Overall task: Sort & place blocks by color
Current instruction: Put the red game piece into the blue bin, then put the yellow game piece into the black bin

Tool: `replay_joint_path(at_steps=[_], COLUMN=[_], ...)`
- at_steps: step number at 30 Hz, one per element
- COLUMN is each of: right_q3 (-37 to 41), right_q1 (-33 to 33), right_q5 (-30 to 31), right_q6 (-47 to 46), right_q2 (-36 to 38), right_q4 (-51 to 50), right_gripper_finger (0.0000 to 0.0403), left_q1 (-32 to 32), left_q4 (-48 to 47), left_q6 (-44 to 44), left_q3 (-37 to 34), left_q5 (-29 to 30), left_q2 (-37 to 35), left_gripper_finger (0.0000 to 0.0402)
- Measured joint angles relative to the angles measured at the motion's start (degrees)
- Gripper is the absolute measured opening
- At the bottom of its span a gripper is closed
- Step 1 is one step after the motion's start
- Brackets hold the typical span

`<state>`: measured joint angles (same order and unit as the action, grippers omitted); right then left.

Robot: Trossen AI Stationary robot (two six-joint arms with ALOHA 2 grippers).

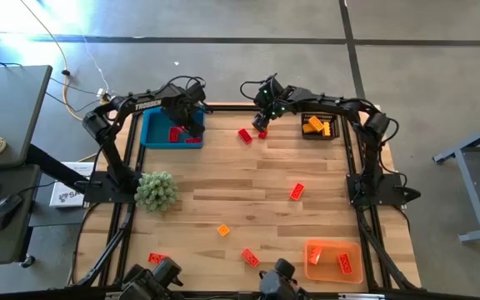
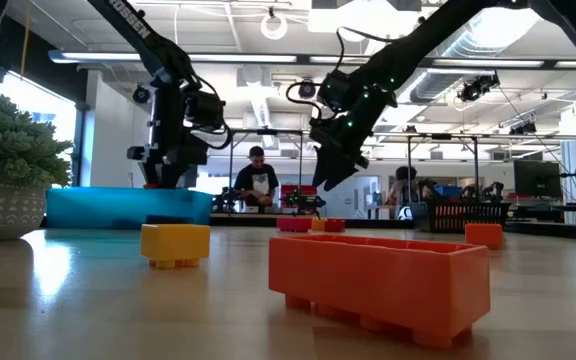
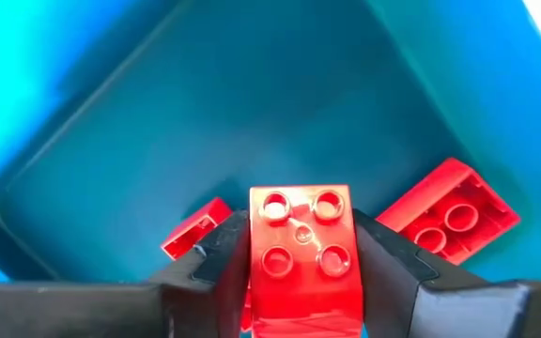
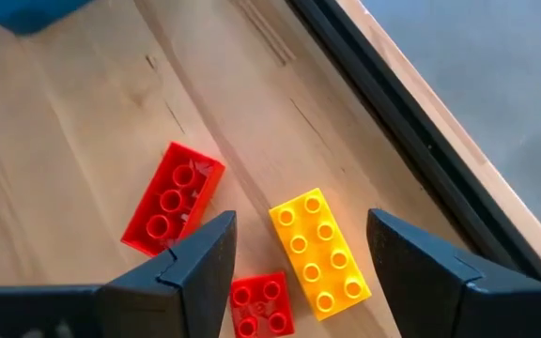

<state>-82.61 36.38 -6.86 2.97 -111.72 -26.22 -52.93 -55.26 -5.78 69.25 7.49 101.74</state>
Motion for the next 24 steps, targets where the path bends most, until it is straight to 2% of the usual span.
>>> replay_joint_path(at_steps=[9,14,24], right_q3=[-0.05,-0.24,-0.24], right_q1=[0.11,0.34,0.38], right_q5=[-0.53,-1.36,-0.88], right_q6=[7.70,8.68,11.08], right_q2=[-0.36,-2.42,-3.90], right_q4=[0.08,0.12,0.06], right_gripper_finger=[0.0226,0.0226,0.0226], left_q1=[0.00,0.02,0.02], left_q4=[0.02,-0.86,-7.99], left_q6=[0.00,0.01,0.02], left_q3=[0.00,1.20,9.66], left_q5=[0.50,0.40,-1.57], left_q2=[0.06,0.06,-0.29], left_gripper_finger=[0.0193,0.0220,0.0227])
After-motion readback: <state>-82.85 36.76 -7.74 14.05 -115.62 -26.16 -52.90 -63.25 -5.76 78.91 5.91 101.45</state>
